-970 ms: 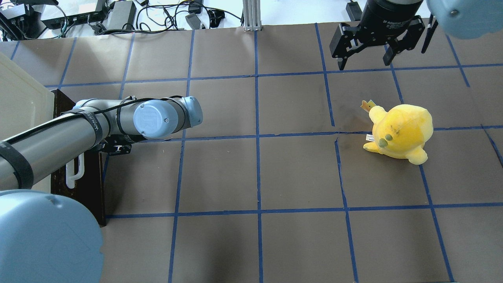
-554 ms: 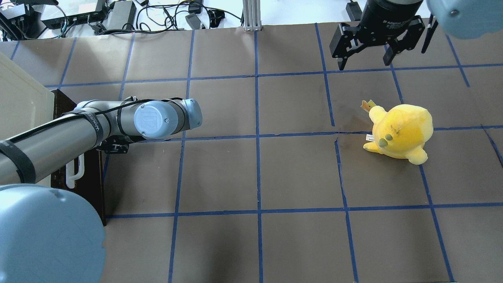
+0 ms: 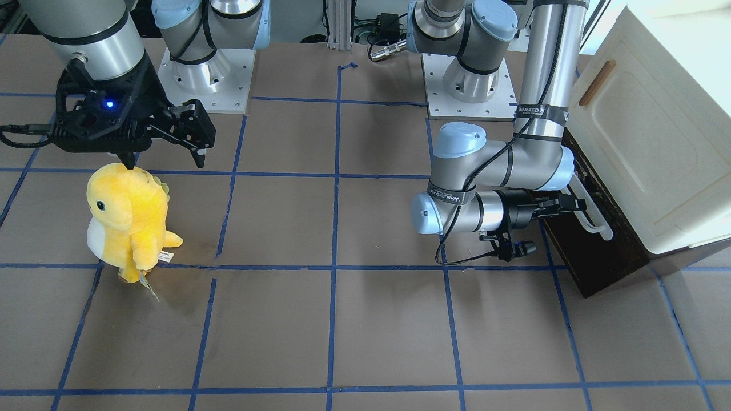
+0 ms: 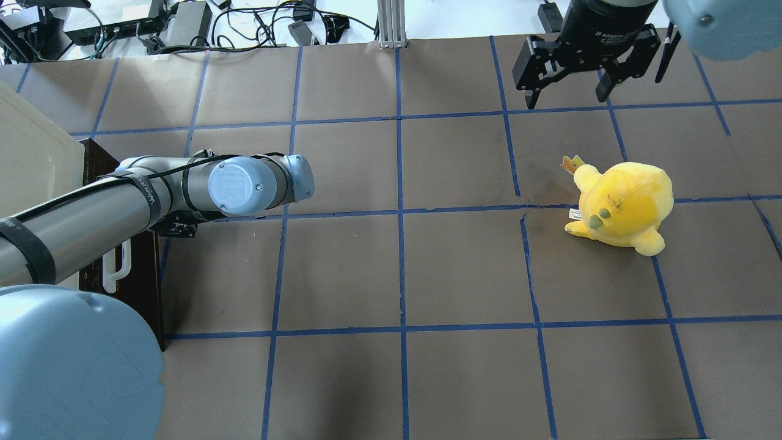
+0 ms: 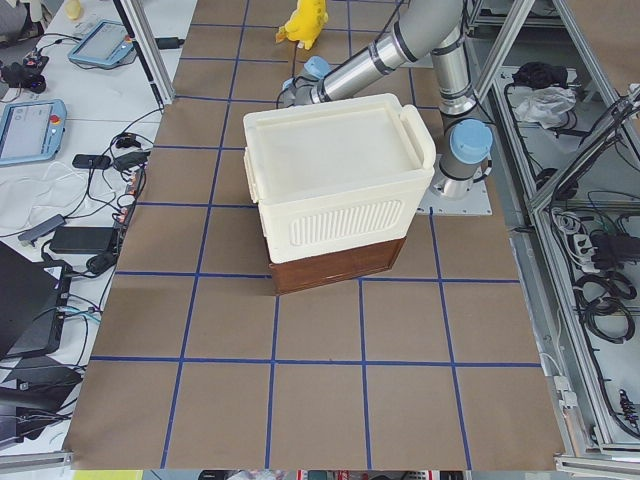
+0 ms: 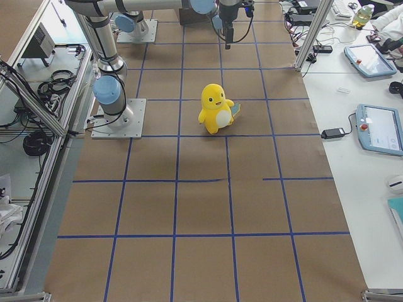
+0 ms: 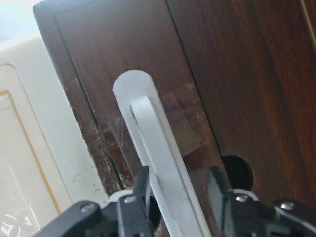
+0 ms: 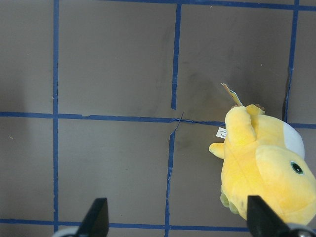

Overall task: Pull drawer sideways
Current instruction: 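Close the left gripper around the white bar handle, then pull the handle with the left gripper, sliding the drawer out of the cabinet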

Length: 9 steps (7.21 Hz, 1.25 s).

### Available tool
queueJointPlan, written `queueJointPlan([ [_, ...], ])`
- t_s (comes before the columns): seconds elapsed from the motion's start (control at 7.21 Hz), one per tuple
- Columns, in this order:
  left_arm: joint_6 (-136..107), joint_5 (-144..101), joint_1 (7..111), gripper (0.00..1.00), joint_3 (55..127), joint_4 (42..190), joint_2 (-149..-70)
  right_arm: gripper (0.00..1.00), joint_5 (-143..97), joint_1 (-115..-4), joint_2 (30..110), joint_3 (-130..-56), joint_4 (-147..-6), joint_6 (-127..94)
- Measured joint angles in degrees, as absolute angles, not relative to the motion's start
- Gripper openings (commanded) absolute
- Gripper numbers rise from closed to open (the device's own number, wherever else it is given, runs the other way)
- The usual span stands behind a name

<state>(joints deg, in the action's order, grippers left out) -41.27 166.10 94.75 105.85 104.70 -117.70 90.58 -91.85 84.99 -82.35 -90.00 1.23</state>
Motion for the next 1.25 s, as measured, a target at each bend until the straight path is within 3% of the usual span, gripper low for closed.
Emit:
queueJointPlan([
  [0.28,-41.5,166.19,94.69,0.25,105.95,104.98,-117.4,1.0,90.54,-91.84,84.99,-82.35,-90.0,1.23],
  [1.25,-41.74,166.2,95.9,0.26,105.61,105.08,-116.98,1.0,90.53,-91.84,84.99,-82.35,-90.0,1.27],
])
